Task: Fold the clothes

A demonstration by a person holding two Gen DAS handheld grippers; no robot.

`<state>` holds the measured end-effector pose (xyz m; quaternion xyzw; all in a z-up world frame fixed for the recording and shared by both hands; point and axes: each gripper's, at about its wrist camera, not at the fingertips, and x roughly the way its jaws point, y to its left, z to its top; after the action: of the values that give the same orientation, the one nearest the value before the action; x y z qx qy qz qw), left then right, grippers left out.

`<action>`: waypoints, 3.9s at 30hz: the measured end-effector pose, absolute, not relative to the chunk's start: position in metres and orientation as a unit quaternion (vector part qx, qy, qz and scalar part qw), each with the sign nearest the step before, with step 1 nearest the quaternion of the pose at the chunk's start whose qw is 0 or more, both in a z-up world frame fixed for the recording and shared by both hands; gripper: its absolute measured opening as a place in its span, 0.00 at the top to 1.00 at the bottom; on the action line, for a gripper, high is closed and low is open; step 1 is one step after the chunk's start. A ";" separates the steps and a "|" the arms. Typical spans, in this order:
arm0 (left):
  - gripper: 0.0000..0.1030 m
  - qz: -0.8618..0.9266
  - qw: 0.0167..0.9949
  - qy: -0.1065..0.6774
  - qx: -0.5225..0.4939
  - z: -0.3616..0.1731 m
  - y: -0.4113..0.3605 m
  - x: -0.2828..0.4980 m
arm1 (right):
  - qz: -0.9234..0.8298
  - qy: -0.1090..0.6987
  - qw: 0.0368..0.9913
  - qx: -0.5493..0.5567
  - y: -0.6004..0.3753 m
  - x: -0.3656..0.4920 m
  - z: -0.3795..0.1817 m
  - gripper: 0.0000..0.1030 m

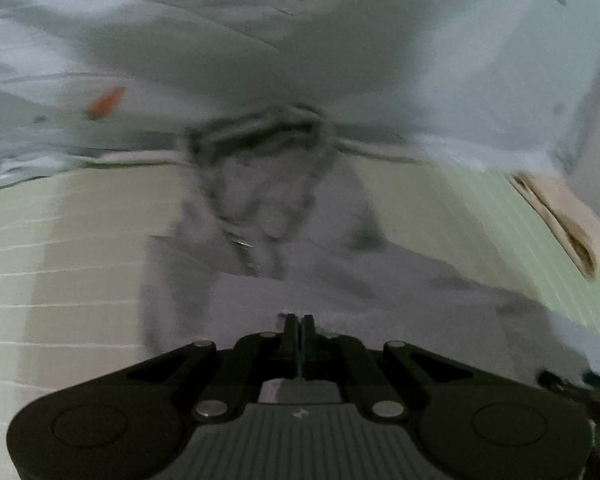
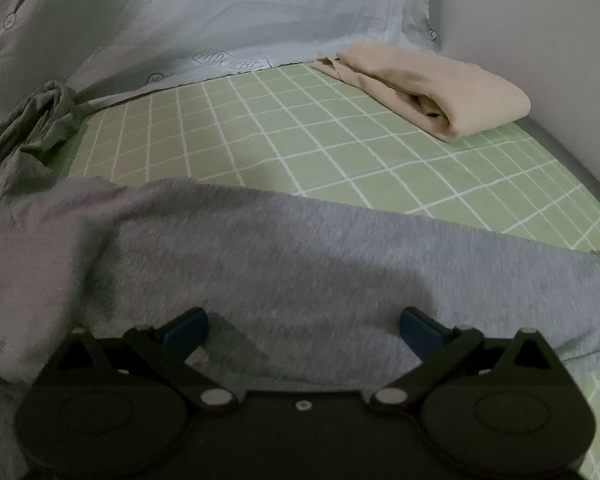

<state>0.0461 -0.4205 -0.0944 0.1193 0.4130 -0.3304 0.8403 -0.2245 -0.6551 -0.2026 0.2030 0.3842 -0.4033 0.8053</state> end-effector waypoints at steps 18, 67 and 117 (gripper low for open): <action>0.60 -0.178 0.857 0.480 0.060 -0.135 -0.342 0.084 | -0.405 0.397 0.796 0.211 -0.651 -0.224 -0.201 0.00; 0.14 -0.245 0.860 0.439 0.093 -0.079 -0.378 -0.005 | -0.569 0.247 0.735 0.272 -0.754 -0.417 -0.211 0.64; 0.12 -0.297 0.828 0.456 0.133 -0.098 -0.347 0.022 | -0.395 0.314 0.815 0.286 -0.626 -0.215 -0.178 0.00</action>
<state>0.0223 -0.3472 -0.0982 0.1332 0.4564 -0.2971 0.8280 -0.2153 -0.6260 -0.1777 0.2859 0.3142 -0.3949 0.8146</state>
